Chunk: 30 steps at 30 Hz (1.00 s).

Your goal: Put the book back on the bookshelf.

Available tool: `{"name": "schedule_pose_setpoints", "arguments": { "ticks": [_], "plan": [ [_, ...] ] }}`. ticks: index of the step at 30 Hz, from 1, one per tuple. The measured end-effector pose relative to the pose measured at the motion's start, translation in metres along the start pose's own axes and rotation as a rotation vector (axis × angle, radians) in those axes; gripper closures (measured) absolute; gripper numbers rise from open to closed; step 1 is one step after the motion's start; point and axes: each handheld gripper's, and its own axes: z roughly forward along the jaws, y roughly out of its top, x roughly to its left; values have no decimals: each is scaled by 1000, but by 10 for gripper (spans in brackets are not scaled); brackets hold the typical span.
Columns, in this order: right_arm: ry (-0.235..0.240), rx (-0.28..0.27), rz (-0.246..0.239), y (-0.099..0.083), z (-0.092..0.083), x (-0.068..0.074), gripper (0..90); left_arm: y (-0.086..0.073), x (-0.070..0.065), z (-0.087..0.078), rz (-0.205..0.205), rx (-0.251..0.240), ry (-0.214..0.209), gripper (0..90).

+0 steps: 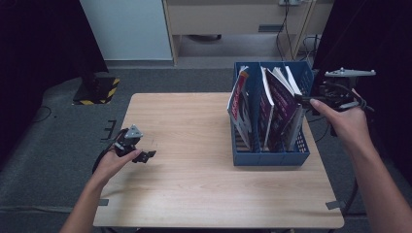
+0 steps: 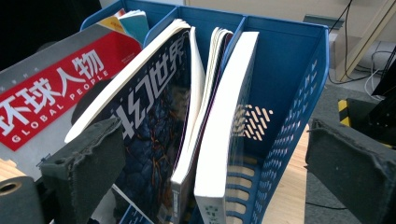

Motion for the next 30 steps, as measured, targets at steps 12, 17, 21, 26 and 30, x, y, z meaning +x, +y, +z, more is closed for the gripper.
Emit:
{"name": "schedule_pose_setpoints", "arguments": {
  "ticks": [12, 17, 21, 26, 30],
  "plan": [
    [15, 32, -18, -15, -2, 9, 51, 0, -1, 2, 5, 6, -2, 36],
    [9, 53, -21, -21, 0, 9, 51, 0, -1, 3, 5, 7, -3, 36],
    [5, 71, -12, -33, 3, 8, 51, -1, -1, 3, 1, 8, -2, 36],
    [14, 93, 1, -44, 5, 6, 48, -2, -2, 4, 4, 12, -6, 37],
    [20, 108, 6, -51, 6, 6, 46, -2, -3, 5, 3, 13, -7, 38]
  ]
}}
